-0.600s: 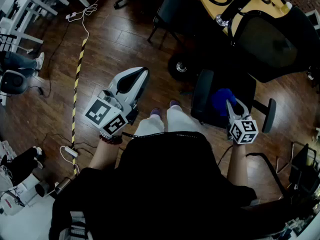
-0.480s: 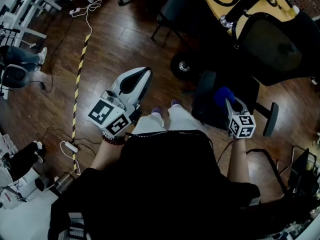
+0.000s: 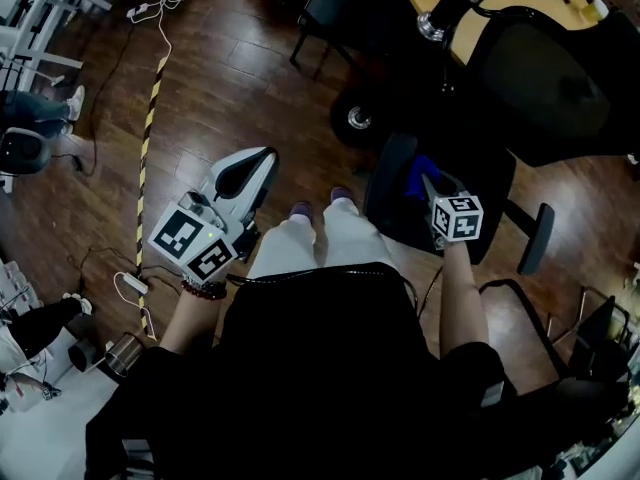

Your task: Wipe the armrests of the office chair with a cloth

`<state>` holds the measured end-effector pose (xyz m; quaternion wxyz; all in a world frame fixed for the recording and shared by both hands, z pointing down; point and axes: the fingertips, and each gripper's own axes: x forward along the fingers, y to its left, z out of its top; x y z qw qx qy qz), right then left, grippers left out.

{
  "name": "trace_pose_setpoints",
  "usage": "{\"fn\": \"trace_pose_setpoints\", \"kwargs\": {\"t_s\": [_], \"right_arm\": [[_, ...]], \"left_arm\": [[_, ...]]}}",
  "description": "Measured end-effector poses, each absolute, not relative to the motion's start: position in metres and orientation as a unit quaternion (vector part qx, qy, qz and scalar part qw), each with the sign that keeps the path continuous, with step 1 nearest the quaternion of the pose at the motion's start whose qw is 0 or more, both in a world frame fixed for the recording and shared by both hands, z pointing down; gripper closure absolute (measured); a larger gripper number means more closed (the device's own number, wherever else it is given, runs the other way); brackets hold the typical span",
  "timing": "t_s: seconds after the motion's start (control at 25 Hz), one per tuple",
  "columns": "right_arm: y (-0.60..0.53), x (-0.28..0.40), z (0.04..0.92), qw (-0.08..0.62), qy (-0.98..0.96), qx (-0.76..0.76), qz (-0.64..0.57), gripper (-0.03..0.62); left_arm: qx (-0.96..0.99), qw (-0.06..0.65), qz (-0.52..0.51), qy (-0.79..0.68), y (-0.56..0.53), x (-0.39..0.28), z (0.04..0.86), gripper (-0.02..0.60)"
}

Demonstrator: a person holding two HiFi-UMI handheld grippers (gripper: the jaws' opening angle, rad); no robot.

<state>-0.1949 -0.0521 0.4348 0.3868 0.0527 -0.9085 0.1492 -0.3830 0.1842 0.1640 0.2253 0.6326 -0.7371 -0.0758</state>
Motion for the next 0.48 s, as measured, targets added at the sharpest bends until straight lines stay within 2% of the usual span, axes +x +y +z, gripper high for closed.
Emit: {"fn": "trace_pose_setpoints", "kwargs": {"t_s": [0.24,0.48], "right_arm": [[-0.057,-0.231,0.457,0.420,-0.895,-0.001,0.151,0.520],[-0.065,-0.239,0.464,0.408,-0.897,-0.039,0.165,0.517]], "left_arm": [[0.604,0.236,-0.082,-0.757,0.184,-0.379,0.166,0.575],[0.578,0.247,-0.073,-0.775,0.187,-0.382,0.180,0.575]]}}
